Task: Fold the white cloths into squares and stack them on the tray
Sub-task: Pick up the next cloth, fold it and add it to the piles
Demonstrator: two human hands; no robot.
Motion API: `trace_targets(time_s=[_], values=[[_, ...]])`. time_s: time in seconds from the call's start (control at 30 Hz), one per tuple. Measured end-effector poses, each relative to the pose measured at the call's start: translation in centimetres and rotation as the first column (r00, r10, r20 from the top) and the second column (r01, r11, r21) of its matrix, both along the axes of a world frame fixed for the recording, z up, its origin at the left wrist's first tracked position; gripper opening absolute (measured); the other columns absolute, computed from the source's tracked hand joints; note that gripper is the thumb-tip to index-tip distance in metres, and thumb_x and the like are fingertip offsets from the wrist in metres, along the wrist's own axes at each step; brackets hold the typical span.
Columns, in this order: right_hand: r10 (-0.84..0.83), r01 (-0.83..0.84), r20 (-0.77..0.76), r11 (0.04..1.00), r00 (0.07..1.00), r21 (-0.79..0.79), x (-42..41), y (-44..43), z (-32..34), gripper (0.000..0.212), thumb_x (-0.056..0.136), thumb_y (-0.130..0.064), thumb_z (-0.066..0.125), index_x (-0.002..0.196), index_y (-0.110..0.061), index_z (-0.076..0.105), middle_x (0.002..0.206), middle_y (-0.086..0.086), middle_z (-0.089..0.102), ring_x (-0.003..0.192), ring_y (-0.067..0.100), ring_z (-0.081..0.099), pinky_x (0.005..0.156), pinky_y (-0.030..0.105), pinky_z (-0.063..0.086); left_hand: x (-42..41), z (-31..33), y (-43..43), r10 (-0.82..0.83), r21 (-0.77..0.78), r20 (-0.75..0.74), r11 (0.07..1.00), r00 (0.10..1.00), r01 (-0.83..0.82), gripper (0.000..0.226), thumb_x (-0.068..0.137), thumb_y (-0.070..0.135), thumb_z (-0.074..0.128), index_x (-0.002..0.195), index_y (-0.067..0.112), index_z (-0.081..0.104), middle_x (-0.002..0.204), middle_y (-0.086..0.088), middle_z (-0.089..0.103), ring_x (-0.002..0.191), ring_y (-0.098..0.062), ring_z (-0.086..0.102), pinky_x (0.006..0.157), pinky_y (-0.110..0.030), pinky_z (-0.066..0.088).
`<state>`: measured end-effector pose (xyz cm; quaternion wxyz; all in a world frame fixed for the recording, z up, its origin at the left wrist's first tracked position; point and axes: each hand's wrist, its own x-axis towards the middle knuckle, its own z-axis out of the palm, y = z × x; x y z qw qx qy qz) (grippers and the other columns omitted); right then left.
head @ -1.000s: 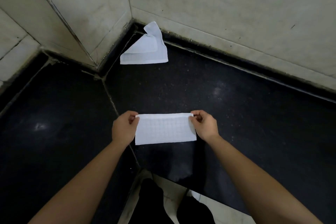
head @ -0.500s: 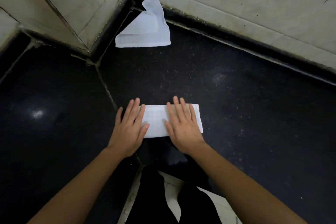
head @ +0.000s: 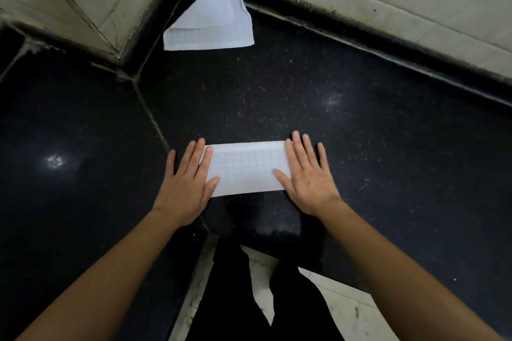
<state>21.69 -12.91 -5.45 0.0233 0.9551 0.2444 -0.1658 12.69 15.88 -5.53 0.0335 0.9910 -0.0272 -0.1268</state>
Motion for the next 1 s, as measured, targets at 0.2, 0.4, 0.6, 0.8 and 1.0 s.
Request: trace_targets(time_s=[0.2,0.4,0.6,0.8,1.0], values=[[-0.32,0.334,-0.096,0.913,0.943,0.235,-1.9,1.3,1.4,0.081,0.101,-0.064,0.025,0.159,-0.011,0.004,0.166,0.012,-0.005,0.153,0.027,-0.005,0.125,0.046,0.001,-0.1,0.5,-0.5,0.044,-0.03,-0.021,0.999,0.999,-0.045,0.069,0.101,0.049,0.018,0.155,0.005,0.021,0.163,-0.014,0.014,0.151,-0.032,0.013,0.118,-0.059,0.016],[-0.537,0.536,-0.067,0.807,0.841,0.248,-3.1,1.7,3.7,0.054,0.093,-0.054,0.056,0.13,-0.014,0.057,0.126,0.007,0.052,0.114,0.026,0.052,0.097,0.042,0.044,-1.8,1.2,-1.6,0.146,-0.025,-0.064,0.989,0.987,-0.148,0.071,0.099,0.053,0.02,0.154,0.007,0.022,0.162,-0.015,0.019,0.149,-0.034,0.016,0.117,-0.061,0.016],[-0.618,0.805,-0.538,0.547,0.573,0.229,0.0,1.5,6.1,0.015,0.085,-0.033,0.07,0.095,-0.023,0.063,0.092,-0.008,0.065,0.085,0.011,0.063,0.065,0.026,0.049,-3.5,2.5,-2.7,0.26,-0.039,-0.073,0.964,0.963,-0.263,0.075,0.094,0.057,0.026,0.15,0.007,0.029,0.156,-0.013,0.033,0.147,-0.032,0.023,0.117,-0.061,0.011],[-0.433,0.766,-0.651,0.504,0.623,0.399,2.3,1.0,9.1,0.04,0.083,-0.022,0.079,0.119,-0.028,0.064,0.096,-0.007,0.071,0.092,0.01,0.068,0.083,0.026,0.055,-1.7,4.8,-2.9,0.375,-0.205,-0.056,0.903,0.925,-0.379,0.072,0.094,0.044,0.048,0.152,0.008,0.025,0.154,-0.012,0.037,0.148,-0.031,0.02,0.118,-0.058,0.014],[-0.242,0.57,-0.563,0.627,0.79,0.531,3.8,0.5,13.6,0.014,0.085,-0.019,0.077,0.089,-0.033,0.077,0.089,-0.017,0.074,0.086,-0.001,0.068,0.081,0.02,0.055,6.2,10.7,-4.7,0.355,-0.589,-0.137,0.721,0.925,-0.365,0.087,0.088,0.029,0.069,0.156,0.019,0.016,0.159,-0.006,0.026,0.148,-0.024,0.016,0.119,-0.043,0.024]])
